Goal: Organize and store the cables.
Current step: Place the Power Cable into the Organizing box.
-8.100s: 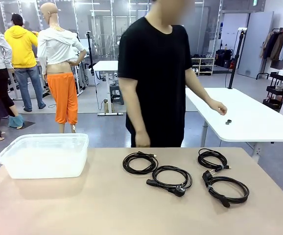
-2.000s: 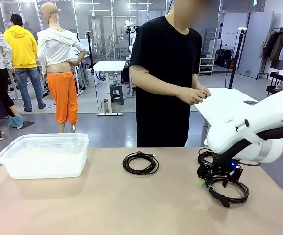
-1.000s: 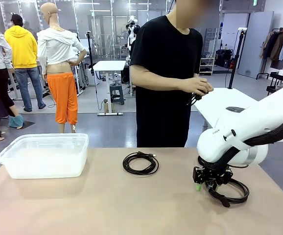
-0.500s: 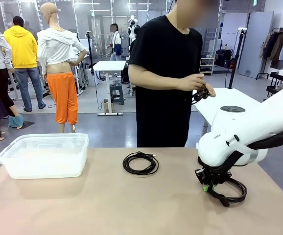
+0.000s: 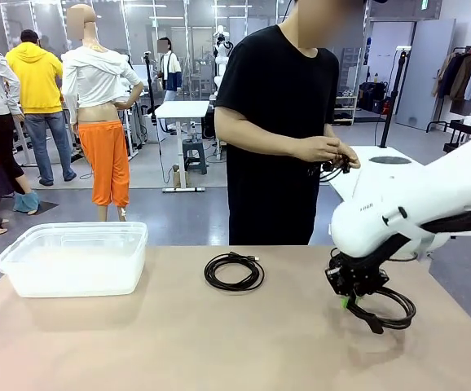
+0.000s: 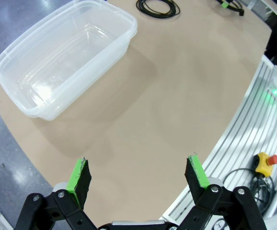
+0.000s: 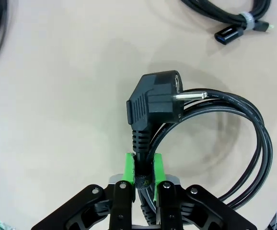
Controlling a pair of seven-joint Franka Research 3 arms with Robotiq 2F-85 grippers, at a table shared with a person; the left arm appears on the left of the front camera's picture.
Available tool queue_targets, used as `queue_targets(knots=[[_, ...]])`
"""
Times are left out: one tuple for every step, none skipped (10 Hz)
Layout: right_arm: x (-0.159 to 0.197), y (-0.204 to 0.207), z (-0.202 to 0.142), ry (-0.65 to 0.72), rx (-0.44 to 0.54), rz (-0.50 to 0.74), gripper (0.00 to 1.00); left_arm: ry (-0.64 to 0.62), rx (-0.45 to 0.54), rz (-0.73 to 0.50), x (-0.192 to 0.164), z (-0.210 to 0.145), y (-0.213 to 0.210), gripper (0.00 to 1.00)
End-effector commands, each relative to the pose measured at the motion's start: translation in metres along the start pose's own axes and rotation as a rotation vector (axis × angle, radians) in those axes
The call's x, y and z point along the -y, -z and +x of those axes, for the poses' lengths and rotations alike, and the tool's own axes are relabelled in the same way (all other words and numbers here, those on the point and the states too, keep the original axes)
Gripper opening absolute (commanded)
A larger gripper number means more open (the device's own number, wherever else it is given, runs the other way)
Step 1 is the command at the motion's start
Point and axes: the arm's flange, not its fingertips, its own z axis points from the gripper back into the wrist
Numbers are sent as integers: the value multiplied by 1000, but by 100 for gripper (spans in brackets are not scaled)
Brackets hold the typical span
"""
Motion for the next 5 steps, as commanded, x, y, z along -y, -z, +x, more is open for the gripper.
queue_targets(knots=[[-34,-33,-4,57,-15,7,4,5,11,-7,0,0,0,100],[-57,-40,-4,57,-6,24,4,5,11,-7,0,0,0,100],[-86,-43,-3,19,-7,37,4,5,11,-7,0,0,0,100],[-122,-39,1,-21,-30,14,4,5,11,-7,0,0,0,100],[-151,-33,4,-70,-40,-6,4,5,11,-7,0,0,0,100]])
